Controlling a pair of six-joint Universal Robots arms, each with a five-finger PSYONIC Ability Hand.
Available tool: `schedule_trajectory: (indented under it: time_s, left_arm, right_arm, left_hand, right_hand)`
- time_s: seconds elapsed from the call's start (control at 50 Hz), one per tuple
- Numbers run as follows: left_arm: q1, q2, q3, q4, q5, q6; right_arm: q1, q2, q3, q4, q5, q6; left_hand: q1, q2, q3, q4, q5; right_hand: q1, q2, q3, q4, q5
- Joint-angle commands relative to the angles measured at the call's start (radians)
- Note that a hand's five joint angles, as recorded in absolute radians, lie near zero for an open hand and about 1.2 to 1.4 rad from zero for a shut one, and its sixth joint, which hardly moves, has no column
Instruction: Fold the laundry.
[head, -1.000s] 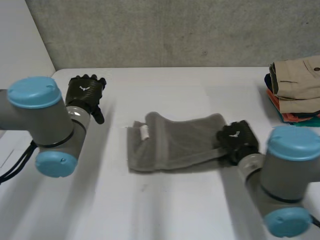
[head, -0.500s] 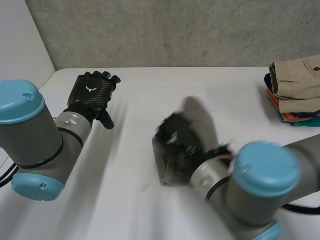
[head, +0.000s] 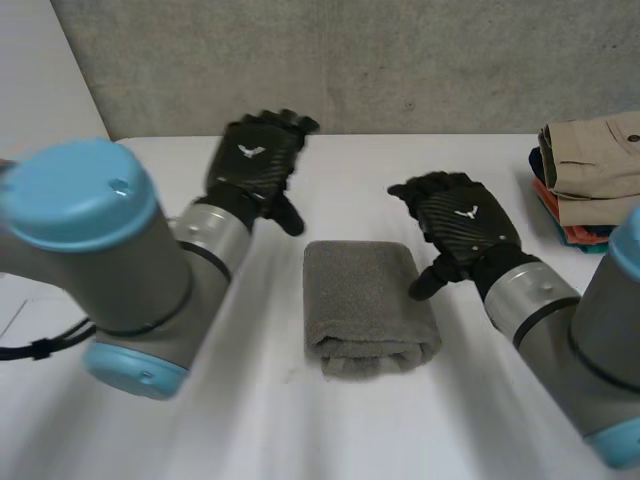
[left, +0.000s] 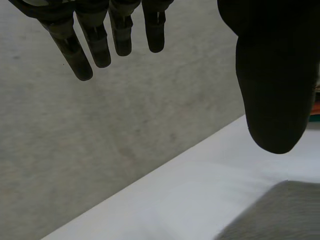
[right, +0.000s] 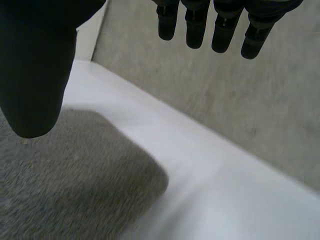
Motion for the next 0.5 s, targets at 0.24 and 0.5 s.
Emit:
schedule_trajectory:
  time_s: [0.24,0.5]
  left_arm:
    - [-0.127,-0.342,0.107,-0.209,-0.163,0.019]
    - [-0.075,-0.148,0.137,-0.260,-0.078,0.037]
  right_arm:
    - [-0.006,0.411,-0.308,0.320,-0.037,-0.013]
    - [0.036,0.202,-0.178,0.196,0.097,-0.232]
  left_hand:
    - [-0.021,-0.012,-0.018,-0.008,-0.007]
    - [-0.026,-0.017,-0.024,-0.014,-0.013]
  right_hand:
    - [-0.052,-0.038,-0.040,-0.043,-0.048]
    - [-0.052,-0.038,-0.040,-0.043,-0.048]
